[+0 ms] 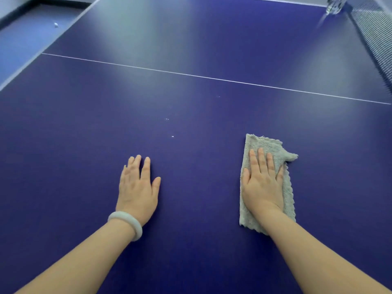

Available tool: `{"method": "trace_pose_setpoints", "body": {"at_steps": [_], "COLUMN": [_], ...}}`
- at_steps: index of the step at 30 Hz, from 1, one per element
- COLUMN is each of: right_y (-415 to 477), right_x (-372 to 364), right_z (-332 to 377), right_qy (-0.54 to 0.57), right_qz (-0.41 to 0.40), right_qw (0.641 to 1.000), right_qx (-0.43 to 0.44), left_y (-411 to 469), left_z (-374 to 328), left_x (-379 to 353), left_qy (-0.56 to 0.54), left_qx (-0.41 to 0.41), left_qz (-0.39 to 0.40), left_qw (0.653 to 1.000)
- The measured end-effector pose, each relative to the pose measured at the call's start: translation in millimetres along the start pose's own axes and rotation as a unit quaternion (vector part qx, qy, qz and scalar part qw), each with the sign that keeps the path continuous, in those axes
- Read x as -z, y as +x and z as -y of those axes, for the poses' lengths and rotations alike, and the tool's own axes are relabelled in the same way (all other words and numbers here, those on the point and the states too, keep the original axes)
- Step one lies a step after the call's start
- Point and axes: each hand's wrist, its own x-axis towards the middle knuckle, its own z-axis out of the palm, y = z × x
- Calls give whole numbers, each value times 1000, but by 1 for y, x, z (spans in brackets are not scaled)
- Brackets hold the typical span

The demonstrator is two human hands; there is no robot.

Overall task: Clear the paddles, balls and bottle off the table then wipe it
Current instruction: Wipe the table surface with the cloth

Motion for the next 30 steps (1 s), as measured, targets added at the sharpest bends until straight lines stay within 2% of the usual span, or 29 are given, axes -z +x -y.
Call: {"method": "trace_pose_setpoints", "body": {"at_steps": [3, 9, 13, 16, 17, 19, 22, 24, 30], "right_y": [0, -29, -68, -79, -80, -86, -99, -102, -67], "right_x": [1, -3, -14, -12, -10, -4, 2, 0, -11], "right_z": [2, 44, 87, 64, 49, 22, 32, 66, 130], "right_qy": [-7, 8, 0, -17, -13, 5, 10, 7, -10], "right_qz": [6, -3, 11, 29, 25, 16, 12, 19, 17], "right_qw": [1000, 995, 1000, 998, 999, 997, 981, 979, 992], "right_qx": [-8, -97, -8, 54, 30, -75, -195, -205, -128], "left_y": [0, 0, 0, -1, -2, -2, -1, -1, -4], "left_z": [27, 30, 31, 29, 29, 30, 31, 31, 30], "left_x": [1, -10, -10, -8, -8, -8, -7, -7, 1], "left_qy": [60, 107, 101, 101, 100, 99, 98, 102, 86], "left_qx": [13, -2, -6, -10, -10, -9, -11, -14, -20], "left_qz": [27, 3, 6, 8, 9, 14, 20, 27, 47], "left_qw": [998, 994, 995, 995, 995, 995, 995, 994, 995]}}
